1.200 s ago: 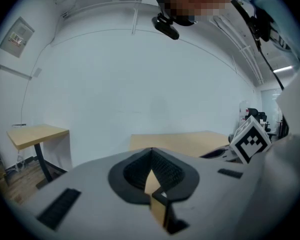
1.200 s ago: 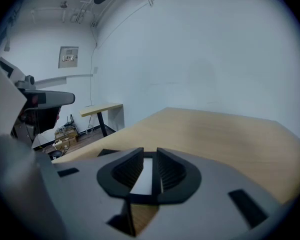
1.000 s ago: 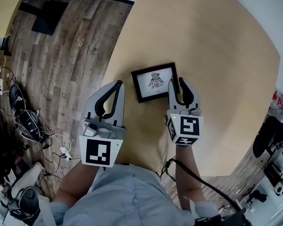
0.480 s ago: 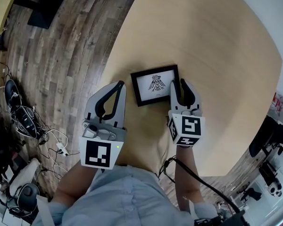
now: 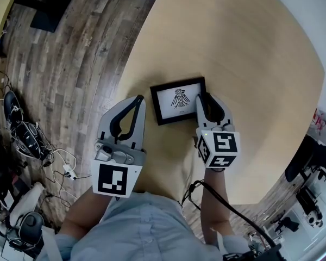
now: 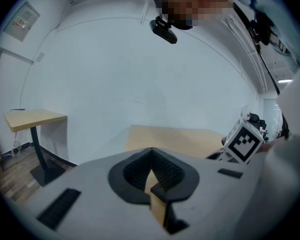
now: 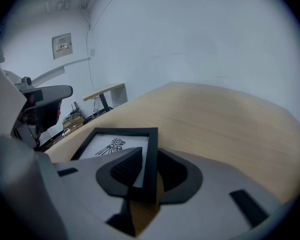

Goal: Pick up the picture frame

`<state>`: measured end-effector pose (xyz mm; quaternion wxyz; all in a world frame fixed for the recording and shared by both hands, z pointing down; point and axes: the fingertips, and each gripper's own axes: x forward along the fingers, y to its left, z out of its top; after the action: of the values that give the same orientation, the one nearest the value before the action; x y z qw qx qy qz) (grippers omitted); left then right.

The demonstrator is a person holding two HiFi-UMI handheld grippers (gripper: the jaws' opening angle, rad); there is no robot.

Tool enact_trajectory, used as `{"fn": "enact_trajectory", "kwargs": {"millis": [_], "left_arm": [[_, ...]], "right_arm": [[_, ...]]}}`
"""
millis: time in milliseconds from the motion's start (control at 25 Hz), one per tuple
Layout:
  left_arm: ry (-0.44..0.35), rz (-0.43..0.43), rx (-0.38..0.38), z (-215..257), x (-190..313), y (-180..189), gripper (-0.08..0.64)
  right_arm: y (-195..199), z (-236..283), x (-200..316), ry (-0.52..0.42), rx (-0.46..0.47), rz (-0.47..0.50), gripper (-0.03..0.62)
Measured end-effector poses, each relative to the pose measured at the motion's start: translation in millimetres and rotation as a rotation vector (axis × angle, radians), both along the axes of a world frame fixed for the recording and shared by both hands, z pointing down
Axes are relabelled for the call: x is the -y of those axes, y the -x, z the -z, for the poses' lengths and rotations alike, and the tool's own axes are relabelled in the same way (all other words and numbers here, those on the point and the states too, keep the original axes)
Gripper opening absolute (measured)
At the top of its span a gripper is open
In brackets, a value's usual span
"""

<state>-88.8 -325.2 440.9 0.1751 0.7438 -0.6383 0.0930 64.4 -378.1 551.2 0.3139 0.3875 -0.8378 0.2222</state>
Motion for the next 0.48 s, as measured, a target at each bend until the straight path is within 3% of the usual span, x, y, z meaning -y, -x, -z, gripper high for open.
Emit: {"fn": "enact_trajectory", "kwargs": {"millis": [480], "left_arm": [[-0.016, 0.0, 0.01, 4.5, 1.0, 1.8, 0.0]], "right_arm": [[-2.2, 1.3, 1.3, -0.026, 0.033, -0.051, 0.064]]}}
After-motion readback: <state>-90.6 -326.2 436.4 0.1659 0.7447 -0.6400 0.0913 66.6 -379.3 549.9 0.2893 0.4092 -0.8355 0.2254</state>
